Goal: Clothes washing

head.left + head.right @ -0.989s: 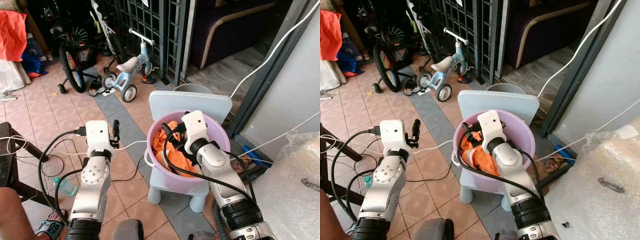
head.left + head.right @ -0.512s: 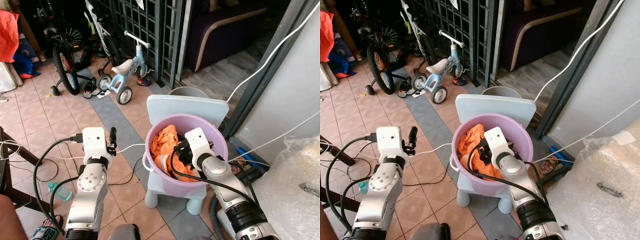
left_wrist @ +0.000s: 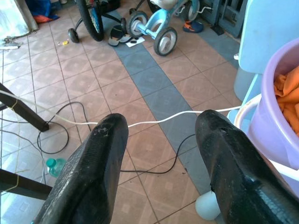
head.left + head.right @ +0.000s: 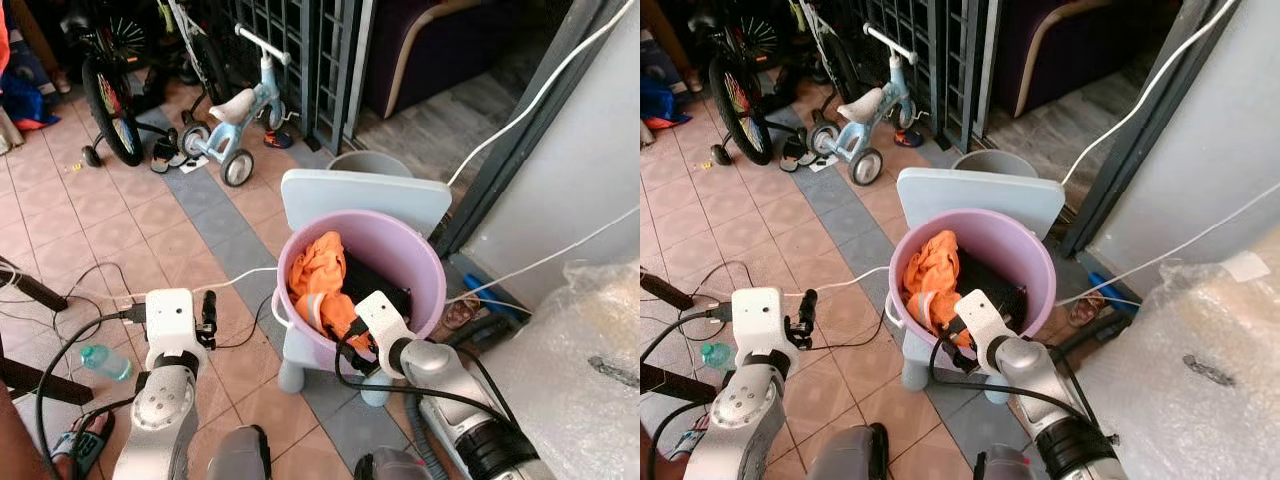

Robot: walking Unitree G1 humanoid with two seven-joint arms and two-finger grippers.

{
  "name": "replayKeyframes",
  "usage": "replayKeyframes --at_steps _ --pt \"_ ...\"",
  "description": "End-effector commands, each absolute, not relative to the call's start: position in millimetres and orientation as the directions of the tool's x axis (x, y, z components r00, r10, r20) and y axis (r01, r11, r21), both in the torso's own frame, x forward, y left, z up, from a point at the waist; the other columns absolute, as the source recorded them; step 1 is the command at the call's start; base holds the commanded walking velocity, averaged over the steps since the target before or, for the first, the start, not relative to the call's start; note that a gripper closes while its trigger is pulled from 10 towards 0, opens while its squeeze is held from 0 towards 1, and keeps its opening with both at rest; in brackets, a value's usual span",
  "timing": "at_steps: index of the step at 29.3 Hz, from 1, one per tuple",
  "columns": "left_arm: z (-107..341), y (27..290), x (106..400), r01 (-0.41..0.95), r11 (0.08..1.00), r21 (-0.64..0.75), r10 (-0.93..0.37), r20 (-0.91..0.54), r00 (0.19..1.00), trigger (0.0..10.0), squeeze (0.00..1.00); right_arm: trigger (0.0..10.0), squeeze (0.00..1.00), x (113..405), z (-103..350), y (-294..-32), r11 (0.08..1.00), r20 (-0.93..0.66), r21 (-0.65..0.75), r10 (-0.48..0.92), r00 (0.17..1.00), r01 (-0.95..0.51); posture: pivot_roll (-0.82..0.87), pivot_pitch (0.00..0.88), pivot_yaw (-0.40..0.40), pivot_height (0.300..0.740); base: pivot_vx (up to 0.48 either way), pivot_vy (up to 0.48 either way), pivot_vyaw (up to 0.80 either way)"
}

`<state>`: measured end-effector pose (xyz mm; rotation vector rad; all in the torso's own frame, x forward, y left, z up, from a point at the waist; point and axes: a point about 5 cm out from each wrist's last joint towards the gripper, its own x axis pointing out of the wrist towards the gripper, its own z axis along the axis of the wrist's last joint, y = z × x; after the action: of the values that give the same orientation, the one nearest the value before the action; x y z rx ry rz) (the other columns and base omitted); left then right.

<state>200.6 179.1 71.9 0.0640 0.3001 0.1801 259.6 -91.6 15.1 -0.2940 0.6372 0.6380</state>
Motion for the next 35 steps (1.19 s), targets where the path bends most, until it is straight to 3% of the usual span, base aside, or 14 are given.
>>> replayKeyframes --at_steps 1,7,14,21,28,32,33,34,35 --pt "76 189 187 -0.188 0.974 0.123 0.217 -0.295 0.931 10.0 0.0 10.0 0.0 262 17 -87 0.775 -0.615 -0.051 0.472 0.631 -0.63 0.16 0.258 -0.018 0.74 0.0 0.0 0.0" --pt "80 211 152 -0.239 0.956 0.171 0.286 -0.352 0.891 10.0 0.0 10.0 0.0 279 30 -70 0.769 -0.533 -0.092 0.498 0.684 -0.632 0.23 0.317 -0.037 0.74 0.0 0.0 0.0" --pt "91 196 160 -0.152 0.969 0.192 0.208 -0.317 0.925 10.0 0.0 10.0 0.0 302 55 -60 0.813 -0.426 -0.047 0.509 0.748 -0.58 0.23 0.334 -0.042 0.74 0.0 0.0 0.0" --pt "97 182 165 -0.109 0.982 0.154 0.154 -0.322 0.934 10.0 0.0 10.0 0.0 330 56 -77 0.887 -0.458 -0.19 0.299 0.837 -0.421 0.22 0.353 -0.044 0.74 0.0 0.0 0.0" --pt "97 178 170 -0.101 0.984 0.146 0.144 -0.322 0.936 10.0 0.0 10.0 0.0 326 38 -77 0.876 -0.56 -0.189 0.275 0.781 -0.444 0.21 0.352 -0.055 0.74 0.0 0.0 0.0" --pt "98 174 175 -0.092 0.987 0.134 0.131 -0.319 0.939 10.0 0.0 10.0 0.0 315 24 -66 0.859 -0.61 -0.119 0.332 0.719 -0.498 0.21 0.351 -0.06 0.74 0.0 0.0 0.0" --pt "98 173 175 -0.092 0.987 0.133 0.13 -0.319 0.939 10.0 0.0 4.5 0.0 312 22 -63 0.853 -0.616 -0.109 0.345 0.708 -0.51 0.21 0.351 -0.061 0.74 0.0 0.0 0.0" --pt "98 173 175 -0.092 0.987 0.133 0.13 -0.318 0.939 10.0 0.0 0.0 0.0 310 19 -60 0.847 -0.623 -0.097 0.358 0.696 -0.522 0.21 0.351 -0.062 0.74 0.0 0.0 0.0" --pt "98 172 175 -0.092 0.987 0.133 0.13 -0.318 0.939 10.0 0.0 0.0 0.0 307 17 -56 0.842 -0.629 -0.08 0.373 0.682 -0.534 0.21 0.351 -0.062 0.74 0.0 0.0 0.0"
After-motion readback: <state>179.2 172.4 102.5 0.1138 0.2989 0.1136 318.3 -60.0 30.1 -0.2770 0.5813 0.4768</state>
